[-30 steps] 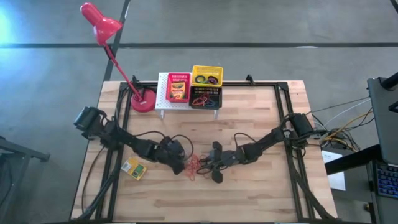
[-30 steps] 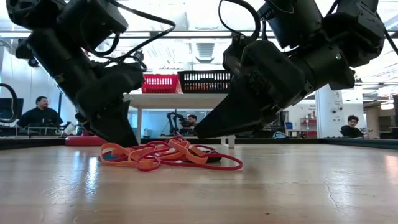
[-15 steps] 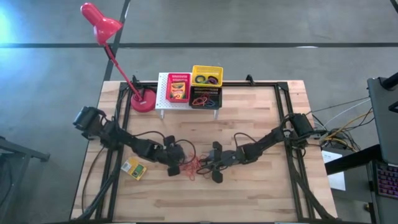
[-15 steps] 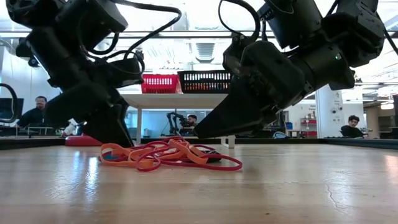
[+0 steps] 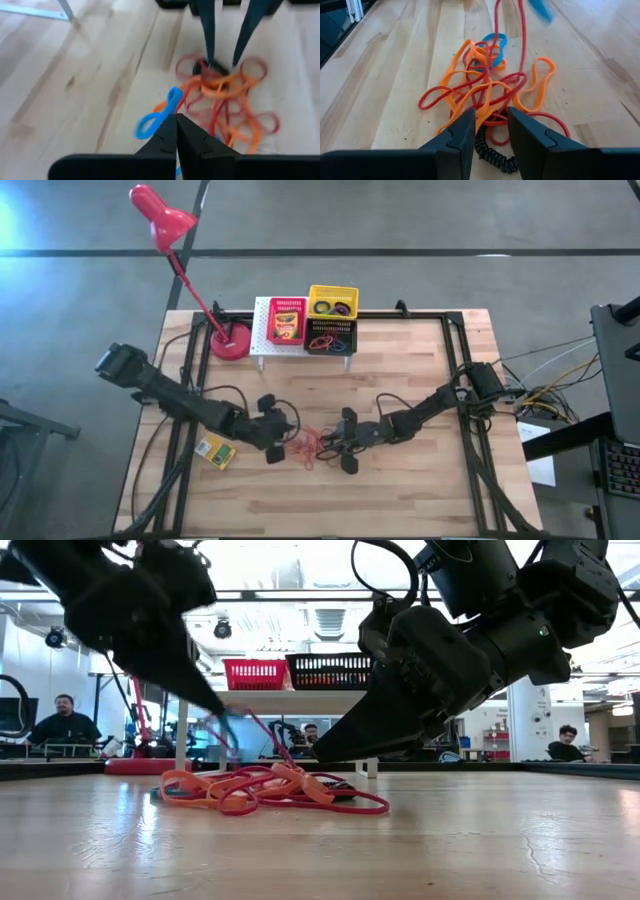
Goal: Pick & Place Office Desk Supplies
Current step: Put the blue rubber band into the black bin on the shelf
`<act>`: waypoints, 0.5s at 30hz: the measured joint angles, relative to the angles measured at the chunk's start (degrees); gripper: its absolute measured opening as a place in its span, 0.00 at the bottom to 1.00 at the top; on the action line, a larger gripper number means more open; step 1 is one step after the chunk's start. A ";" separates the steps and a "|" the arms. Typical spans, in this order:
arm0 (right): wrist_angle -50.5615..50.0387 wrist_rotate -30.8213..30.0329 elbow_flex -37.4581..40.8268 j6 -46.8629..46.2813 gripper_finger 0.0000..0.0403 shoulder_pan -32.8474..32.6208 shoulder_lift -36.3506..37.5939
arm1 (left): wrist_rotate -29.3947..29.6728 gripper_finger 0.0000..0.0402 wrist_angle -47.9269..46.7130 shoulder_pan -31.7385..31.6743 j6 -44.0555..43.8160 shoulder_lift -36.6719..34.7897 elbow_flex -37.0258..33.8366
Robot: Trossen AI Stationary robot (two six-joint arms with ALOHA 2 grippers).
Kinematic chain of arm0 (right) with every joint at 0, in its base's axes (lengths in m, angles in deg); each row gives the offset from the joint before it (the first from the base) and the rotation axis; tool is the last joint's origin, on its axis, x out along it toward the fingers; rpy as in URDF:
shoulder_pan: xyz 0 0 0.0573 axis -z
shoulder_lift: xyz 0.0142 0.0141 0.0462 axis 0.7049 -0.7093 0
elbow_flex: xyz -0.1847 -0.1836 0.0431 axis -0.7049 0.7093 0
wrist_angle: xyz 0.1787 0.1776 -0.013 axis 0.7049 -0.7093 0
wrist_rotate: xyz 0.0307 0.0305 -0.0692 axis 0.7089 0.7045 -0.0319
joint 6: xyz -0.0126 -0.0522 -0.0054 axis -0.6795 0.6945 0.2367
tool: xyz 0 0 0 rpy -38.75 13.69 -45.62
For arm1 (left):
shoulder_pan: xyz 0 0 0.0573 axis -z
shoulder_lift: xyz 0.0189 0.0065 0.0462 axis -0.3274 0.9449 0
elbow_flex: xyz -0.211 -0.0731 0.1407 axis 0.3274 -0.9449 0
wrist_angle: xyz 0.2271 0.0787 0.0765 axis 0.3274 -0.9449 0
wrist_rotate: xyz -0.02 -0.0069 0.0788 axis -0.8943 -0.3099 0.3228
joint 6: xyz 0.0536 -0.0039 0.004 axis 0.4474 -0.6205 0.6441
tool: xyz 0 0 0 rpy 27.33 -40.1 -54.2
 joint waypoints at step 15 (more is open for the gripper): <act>-10.81 -7.42 0.09 10.57 0.23 -0.02 13.22 | 2.01 0.00 11.96 2.54 -0.40 -0.25 -0.04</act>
